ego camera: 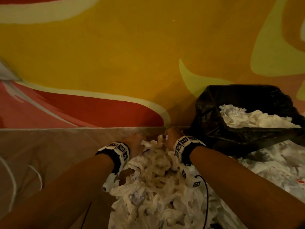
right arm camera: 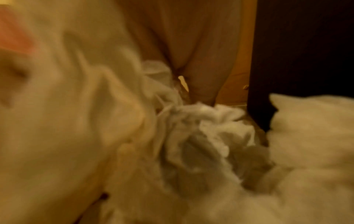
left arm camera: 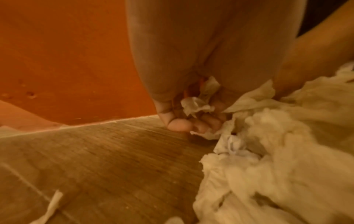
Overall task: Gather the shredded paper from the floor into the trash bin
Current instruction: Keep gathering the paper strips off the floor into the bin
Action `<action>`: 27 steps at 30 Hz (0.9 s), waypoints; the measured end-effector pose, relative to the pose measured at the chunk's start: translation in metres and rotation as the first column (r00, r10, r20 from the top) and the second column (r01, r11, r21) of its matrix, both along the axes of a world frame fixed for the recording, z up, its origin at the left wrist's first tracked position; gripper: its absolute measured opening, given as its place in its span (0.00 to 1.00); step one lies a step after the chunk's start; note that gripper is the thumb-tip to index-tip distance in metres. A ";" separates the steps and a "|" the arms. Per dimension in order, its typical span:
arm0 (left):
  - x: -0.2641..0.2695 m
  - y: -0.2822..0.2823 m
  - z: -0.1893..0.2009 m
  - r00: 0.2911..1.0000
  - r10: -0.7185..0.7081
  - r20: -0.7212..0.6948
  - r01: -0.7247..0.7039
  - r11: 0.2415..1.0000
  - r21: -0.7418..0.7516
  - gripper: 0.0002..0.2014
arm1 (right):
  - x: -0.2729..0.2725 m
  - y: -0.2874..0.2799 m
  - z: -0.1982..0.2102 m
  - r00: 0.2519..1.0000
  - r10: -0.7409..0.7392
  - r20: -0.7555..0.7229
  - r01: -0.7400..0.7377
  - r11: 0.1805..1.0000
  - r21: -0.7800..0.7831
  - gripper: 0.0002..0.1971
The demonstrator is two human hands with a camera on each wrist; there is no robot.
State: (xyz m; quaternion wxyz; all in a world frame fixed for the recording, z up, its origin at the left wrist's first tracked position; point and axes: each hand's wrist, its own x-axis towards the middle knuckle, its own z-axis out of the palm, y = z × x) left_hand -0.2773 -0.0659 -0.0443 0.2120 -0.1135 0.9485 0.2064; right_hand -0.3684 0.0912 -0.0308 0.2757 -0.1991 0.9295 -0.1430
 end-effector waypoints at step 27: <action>0.009 -0.034 0.067 0.970 0.241 -0.042 -0.221 0.936 0.273 0.08 | 0.027 0.020 0.088 0.995 0.067 -0.073 -0.090 0.928 -0.361 0.14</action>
